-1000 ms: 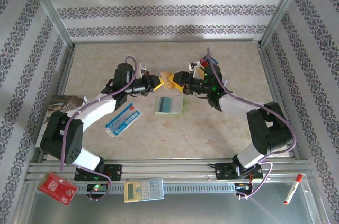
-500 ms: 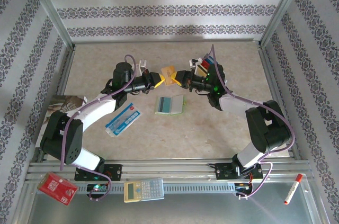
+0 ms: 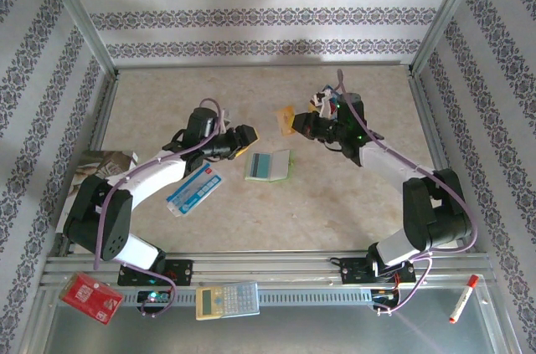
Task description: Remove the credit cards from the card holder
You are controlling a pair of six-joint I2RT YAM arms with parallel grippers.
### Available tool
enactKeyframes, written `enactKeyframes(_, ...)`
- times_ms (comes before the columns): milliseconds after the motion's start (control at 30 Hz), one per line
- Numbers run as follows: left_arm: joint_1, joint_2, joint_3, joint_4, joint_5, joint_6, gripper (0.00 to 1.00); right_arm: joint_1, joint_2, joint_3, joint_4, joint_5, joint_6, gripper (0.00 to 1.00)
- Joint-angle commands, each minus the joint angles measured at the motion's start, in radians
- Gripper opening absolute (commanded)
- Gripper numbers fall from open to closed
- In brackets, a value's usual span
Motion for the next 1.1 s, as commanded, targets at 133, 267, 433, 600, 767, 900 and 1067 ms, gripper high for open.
enactKeyframes(133, -0.070, 0.063, 0.015, -0.026, -0.047, 0.047, 0.61, -0.014, 0.034, 0.238, -0.482, 0.288, -0.598, 0.00)
enactKeyframes(267, -0.104, 0.115, 0.028, 0.005, -0.031, 0.025, 0.61, -0.036, 0.097, 0.349, -0.529, 0.342, -0.723, 0.00)
enactKeyframes(433, -0.133, 0.164, 0.041, 0.028, 0.004, 0.014, 0.60, -0.046, 0.202, 0.483, -0.609, 0.459, -0.891, 0.00)
enactKeyframes(600, -0.149, 0.185, 0.056, 0.013, 0.010, 0.020, 0.60, -0.073, 0.312, 0.594, -0.693, 0.538, -0.992, 0.00)
enactKeyframes(767, -0.153, 0.197, 0.067, -0.009, 0.011, 0.026, 0.60, -0.089, 0.372, 0.647, -0.720, 0.555, -1.049, 0.00)
enactKeyframes(900, -0.157, 0.205, 0.076, -0.020, 0.010, 0.027, 0.60, -0.100, 0.413, 0.672, -0.710, 0.537, -1.068, 0.00)
enactKeyframes(1067, -0.158, 0.211, 0.082, -0.028, 0.002, 0.021, 0.60, -0.101, 0.461, 0.713, -0.713, 0.523, -1.083, 0.00)
